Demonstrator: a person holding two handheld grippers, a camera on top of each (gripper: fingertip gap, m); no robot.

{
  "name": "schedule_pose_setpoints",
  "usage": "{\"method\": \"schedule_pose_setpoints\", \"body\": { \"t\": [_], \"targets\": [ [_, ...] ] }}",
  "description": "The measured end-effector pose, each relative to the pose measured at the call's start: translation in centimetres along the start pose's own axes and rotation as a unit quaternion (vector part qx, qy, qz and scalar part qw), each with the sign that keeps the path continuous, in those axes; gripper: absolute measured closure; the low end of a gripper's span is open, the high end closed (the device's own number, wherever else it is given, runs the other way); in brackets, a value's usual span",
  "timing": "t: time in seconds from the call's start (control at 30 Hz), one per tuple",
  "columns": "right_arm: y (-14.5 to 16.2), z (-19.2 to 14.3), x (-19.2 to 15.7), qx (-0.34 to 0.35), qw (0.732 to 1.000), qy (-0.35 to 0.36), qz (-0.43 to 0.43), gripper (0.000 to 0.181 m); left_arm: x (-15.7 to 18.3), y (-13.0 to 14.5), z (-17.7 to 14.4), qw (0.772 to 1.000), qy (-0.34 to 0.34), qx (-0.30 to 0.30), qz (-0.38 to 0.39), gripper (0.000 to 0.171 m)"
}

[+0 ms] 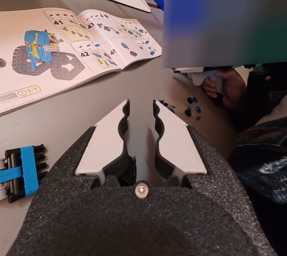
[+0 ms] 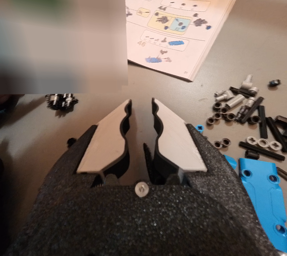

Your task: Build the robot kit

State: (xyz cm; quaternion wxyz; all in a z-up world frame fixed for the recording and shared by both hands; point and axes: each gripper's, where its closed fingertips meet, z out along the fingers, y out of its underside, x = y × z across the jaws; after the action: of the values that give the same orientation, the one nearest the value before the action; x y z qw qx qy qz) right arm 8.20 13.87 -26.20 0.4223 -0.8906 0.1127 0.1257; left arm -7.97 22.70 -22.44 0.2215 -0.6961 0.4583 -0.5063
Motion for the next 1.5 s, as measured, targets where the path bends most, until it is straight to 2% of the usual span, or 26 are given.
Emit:
{"method": "schedule_pose_setpoints", "body": {
  "t": [0.03,0.1,0.17,0.23,0.27,0.37,0.47,0.6,0.7,0.87,0.93,1.03,1.1,1.17,1.27,1.3,1.37,1.47,1.5],
  "targets": [
    [0.0,-0.2,-0.9,0.002,1.0,-0.026,-0.014,0.149,0.1,0.0,0.0,1.0,-0.001,0.0,0.005,0.142],
    [-0.2,-1.3,-3.2,0.011,0.994,-0.091,-0.061,0.15,0.4,-0.1,-0.1,1.0,-0.006,0.001,0.023,0.142],
    [1.6,-2.0,-5.1,-0.034,0.982,-0.15,-0.106,0.149,1.1,-0.2,0.0,0.999,-0.007,0.001,0.05,0.142],
    [2.9,-2.7,-5.8,-0.052,0.972,-0.155,-0.169,0.144,2.2,0.0,0.2,0.997,-0.004,-0.005,0.081,0.142],
    [3.8,-3.2,-6.2,-0.066,0.963,-0.163,-0.202,0.151,2.8,0.2,0.3,0.995,-0.004,-0.011,0.1,0.142],
    [5.3,-3.9,-6.0,-0.084,0.949,-0.151,-0.264,0.151,4.4,0.7,0.7,0.986,-0.017,-0.022,0.167,0.142],
    [6.0,-4.0,-5.7,-0.091,0.948,-0.158,-0.263,0.151,5.3,1.1,1.0,0.977,-0.033,-0.027,0.208,0.142],
    [6.0,-3.2,-6.1,-0.089,0.946,-0.149,-0.275,0.152,6.9,1.2,1.2,0.978,-0.015,-0.02,0.207,0.142],
    [5.7,-2.9,-5.9,-0.079,0.944,-0.135,-0.289,0.16,7.9,1.2,1.2,0.979,-0.002,-0.014,0.205,0.142],
    [5.6,-2.8,-6.2,-0.073,0.936,-0.12,-0.323,0.167,11.0,1.8,2.2,0.986,0.067,-0.018,0.148,0.143],
    [4.8,-2.9,-6.3,-0.05,0.93,-0.088,-0.353,0.167,12.1,2.0,3.0,0.989,0.083,-0.024,0.124,0.146],
    [3.0,-4.4,-9.2,0.01,0.925,-0.115,-0.361,0.167,12.7,2.4,4.1,0.992,0.085,-0.036,0.085,0.147],
    [1.8,-5.3,-10.6,0.052,0.915,-0.1,-0.388,0.167,12.5,2.3,4.4,0.994,0.076,-0.028,0.069,0.147],
    [1.4,-5.7,-11.6,0.078,0.899,-0.074,-0.425,0.167,13.0,2.0,4.4,0.994,0.097,-0.016,0.043,0.148],
    [1.0,-6.8,-13.7,0.12,0.879,-0.074,-0.456,0.168,13.9,1.7,4.3,0.99,0.139,-0.007,0.006,0.151],
    [0.8,-7.0,-13.9,0.127,0.877,-0.071,-0.458,0.168,13.9,1.6,4.3,0.989,0.145,-0.004,0.0,0.153],
    [0.7,-7.3,-14.1,0.134,0.876,-0.08,-0.456,0.168,14.2,1.4,3.9,0.986,0.164,0.006,-0.008,0.17],
    [0.5,-8.4,-15.4,0.157,0.878,-0.128,-0.434,0.17,15.7,1.6,3.8,0.971,0.234,-0.001,-0.053,0.171],
    [0.2,-8.9,-15.9,0.168,0.88,-0.146,-0.419,0.181,16.5,1.7,3.7,0.962,0.263,-0.005,-0.071,0.171]
  ]
}}
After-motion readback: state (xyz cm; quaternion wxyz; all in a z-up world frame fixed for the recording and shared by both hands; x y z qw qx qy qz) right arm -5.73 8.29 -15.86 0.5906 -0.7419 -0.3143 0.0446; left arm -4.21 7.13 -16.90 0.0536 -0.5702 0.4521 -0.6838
